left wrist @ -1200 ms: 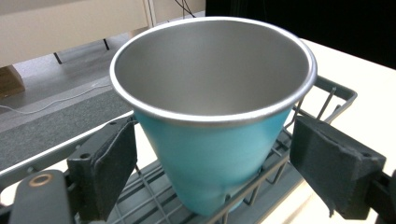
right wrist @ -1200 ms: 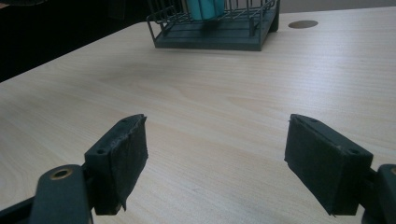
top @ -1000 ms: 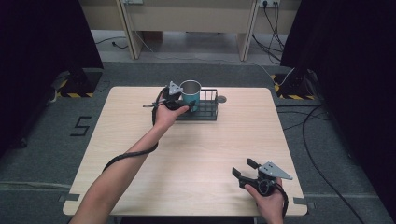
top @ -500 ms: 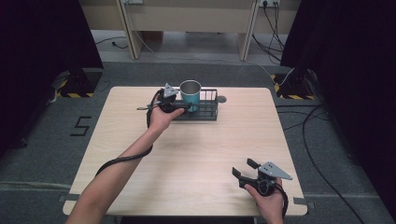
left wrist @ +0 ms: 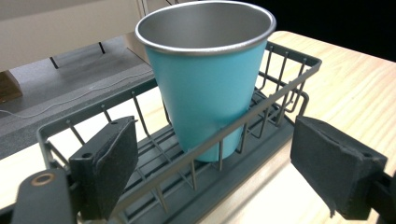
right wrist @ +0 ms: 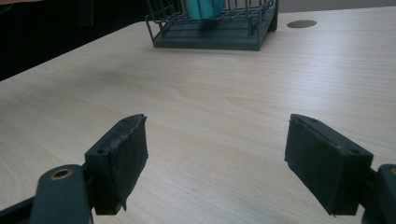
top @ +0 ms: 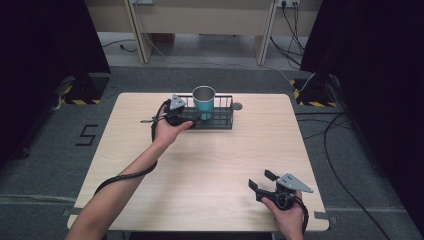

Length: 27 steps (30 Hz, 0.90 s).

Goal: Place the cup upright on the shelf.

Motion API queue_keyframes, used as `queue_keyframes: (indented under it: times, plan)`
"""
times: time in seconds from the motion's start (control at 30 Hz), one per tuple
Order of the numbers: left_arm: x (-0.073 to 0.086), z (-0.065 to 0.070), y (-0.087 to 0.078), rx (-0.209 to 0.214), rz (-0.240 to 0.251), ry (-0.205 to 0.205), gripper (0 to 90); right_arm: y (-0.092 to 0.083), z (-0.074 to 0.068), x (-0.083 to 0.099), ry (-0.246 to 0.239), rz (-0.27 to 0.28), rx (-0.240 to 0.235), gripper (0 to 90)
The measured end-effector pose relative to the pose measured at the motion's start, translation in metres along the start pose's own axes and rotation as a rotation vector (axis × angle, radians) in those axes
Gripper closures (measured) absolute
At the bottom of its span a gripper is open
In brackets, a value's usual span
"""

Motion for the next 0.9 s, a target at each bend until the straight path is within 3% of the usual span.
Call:
queue_keyframes:
  times: [0.7, 0.9]
  plan:
    - [0.02, 0.002, -0.034, 0.013, 0.013, 0.022, 14.6, 0.0, 0.0, 0.0, -0.001, -0.004, 0.004, 22.3]
    - [0.032, 0.005, -0.051, 0.025, 0.018, 0.027, 14.6, 0.0, 0.0, 0.0, -0.001, -0.005, 0.005, 22.3]
Point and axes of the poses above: each handheld gripper's, and its own axes: y roughly forward along the jaws, x roughly out of its underside, z roughly to its right, the point moved 8 cm from there along y, roughly forward along the jaws, and after that the axes turned 3 degrees about -z, right-handed, at the moved point
